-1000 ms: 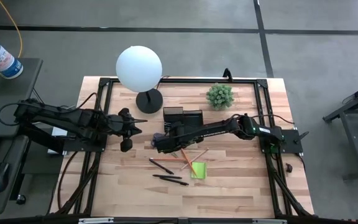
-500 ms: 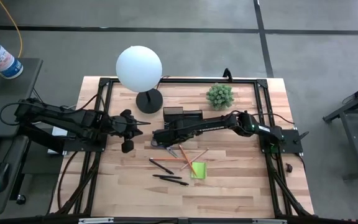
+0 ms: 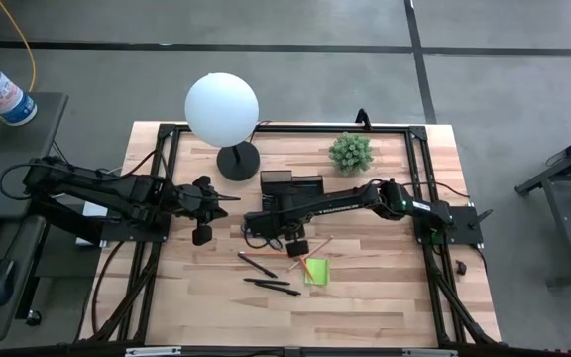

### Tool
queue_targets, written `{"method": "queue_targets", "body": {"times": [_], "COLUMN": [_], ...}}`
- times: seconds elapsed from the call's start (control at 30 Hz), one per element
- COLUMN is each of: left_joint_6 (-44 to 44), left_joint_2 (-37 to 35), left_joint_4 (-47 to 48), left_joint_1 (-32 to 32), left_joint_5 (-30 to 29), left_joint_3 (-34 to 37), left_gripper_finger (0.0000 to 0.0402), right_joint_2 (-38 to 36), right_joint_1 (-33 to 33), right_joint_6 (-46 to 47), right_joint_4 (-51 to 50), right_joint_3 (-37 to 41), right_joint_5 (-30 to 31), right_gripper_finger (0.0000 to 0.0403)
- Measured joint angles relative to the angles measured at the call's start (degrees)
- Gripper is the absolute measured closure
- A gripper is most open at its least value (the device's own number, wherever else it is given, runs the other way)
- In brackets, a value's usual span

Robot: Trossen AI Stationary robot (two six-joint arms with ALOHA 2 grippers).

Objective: Pick and place office supplies into organizer
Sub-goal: Put the blue eraser into the desk organizer

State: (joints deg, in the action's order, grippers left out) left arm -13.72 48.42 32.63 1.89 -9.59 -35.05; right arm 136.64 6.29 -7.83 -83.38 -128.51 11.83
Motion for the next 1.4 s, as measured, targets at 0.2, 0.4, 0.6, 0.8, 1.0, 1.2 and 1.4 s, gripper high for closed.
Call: {"method": "queue_targets", "body": {"times": [0.2, 0.4, 0.6, 0.8, 1.0, 1.2, 1.4], "left_joint_6": [-0.02, -0.22, -0.15, -2.07, -4.59, -4.76, -5.03], "left_joint_2": [0.00, 0.00, -0.02, -0.02, -0.02, -0.02, -0.02], "left_joint_4": [-2.05, -2.32, -3.31, -2.14, -1.13, -1.02, -1.06], "left_joint_1": [0.00, -0.01, 0.00, 0.00, 0.00, 0.00, -0.01], "left_joint_5": [-0.06, -0.06, -0.50, -0.10, -0.06, -0.09, -0.07], "left_joint_3": [0.00, 0.00, 0.00, 0.00, 0.00, 0.00, 0.00], "left_gripper_finger": [0.0401, 0.0401, 0.0401, 0.0401, 0.0401, 0.0401, 0.0401], "right_joint_2": [0.02, 0.42, 0.45, 0.46, 0.42, 0.39, 0.39], "right_joint_1": [-3.17, -4.99, -5.63, -4.07, -3.38, -4.56, -5.71], "right_joint_6": [-12.39, -18.32, -22.99, -24.56, -27.61, -28.84, -29.31], "right_joint_4": [7.06, 5.92, 9.13, 10.84, 16.84, 17.05, 13.90], "right_joint_3": [0.00, 0.07, 5.58, 10.87, 11.41, 11.39, 11.41], "right_joint_5": [-7.63, -12.90, -12.26, -7.96, -7.32, -8.29, -13.85], "right_gripper_finger": [0.0291, 0.0269, 0.0261, 0.0275, 0.0291, 0.0294, 0.0294]}}
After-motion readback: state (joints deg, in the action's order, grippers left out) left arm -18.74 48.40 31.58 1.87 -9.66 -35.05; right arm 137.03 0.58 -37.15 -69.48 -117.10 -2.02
